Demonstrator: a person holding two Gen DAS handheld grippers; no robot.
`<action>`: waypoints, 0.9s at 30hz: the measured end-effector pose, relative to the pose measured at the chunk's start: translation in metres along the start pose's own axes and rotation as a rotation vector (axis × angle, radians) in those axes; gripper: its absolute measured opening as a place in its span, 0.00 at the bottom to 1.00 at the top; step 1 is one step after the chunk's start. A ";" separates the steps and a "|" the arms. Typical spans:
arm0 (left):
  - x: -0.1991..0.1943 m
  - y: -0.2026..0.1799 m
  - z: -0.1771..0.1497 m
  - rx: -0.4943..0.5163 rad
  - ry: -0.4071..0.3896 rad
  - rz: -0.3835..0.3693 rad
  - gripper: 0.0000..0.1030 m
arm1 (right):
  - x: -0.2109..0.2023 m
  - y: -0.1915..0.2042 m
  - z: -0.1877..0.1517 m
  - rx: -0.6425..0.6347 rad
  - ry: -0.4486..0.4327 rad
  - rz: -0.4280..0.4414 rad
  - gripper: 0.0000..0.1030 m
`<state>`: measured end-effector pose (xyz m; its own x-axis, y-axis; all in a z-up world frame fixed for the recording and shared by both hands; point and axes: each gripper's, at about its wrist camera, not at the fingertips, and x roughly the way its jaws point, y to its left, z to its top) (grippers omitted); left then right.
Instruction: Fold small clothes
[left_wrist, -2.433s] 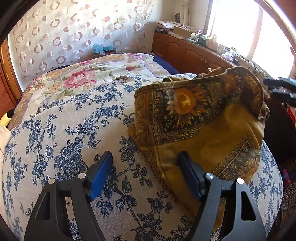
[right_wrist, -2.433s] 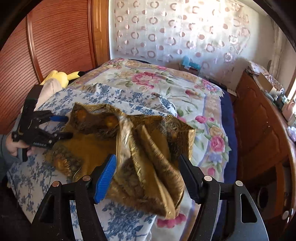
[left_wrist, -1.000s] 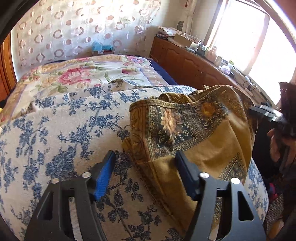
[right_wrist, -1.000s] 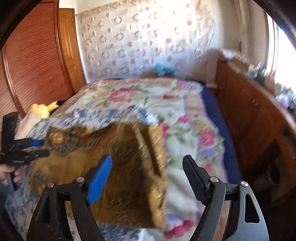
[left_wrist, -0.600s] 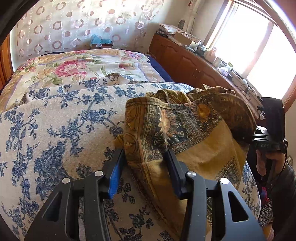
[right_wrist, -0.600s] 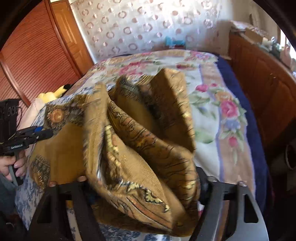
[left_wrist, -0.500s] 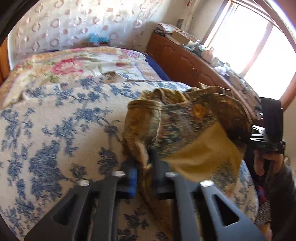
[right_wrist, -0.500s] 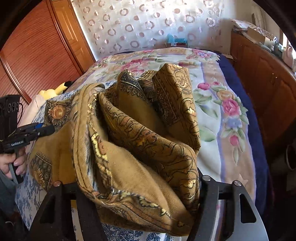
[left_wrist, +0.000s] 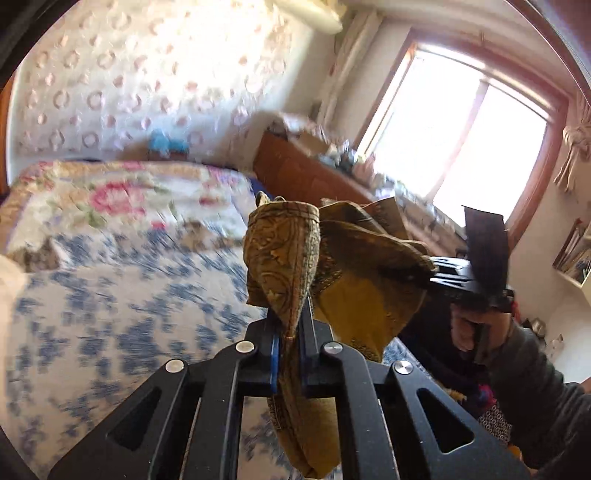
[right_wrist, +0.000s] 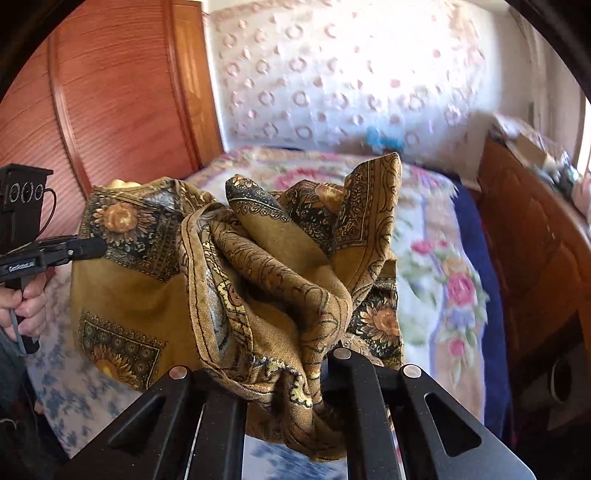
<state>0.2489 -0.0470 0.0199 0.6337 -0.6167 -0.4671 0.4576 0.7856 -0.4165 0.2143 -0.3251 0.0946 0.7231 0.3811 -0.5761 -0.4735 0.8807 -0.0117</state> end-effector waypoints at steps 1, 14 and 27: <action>-0.015 0.004 0.000 -0.003 -0.021 0.010 0.08 | 0.001 0.011 0.008 -0.020 -0.013 0.016 0.09; -0.217 0.129 -0.041 -0.171 -0.252 0.357 0.08 | 0.119 0.203 0.124 -0.315 -0.064 0.322 0.09; -0.228 0.234 -0.124 -0.400 -0.189 0.549 0.08 | 0.331 0.310 0.186 -0.477 0.139 0.428 0.12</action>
<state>0.1337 0.2714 -0.0680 0.8213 -0.0887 -0.5635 -0.2011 0.8794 -0.4315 0.4003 0.1268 0.0526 0.3645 0.6025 -0.7100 -0.8994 0.4253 -0.1008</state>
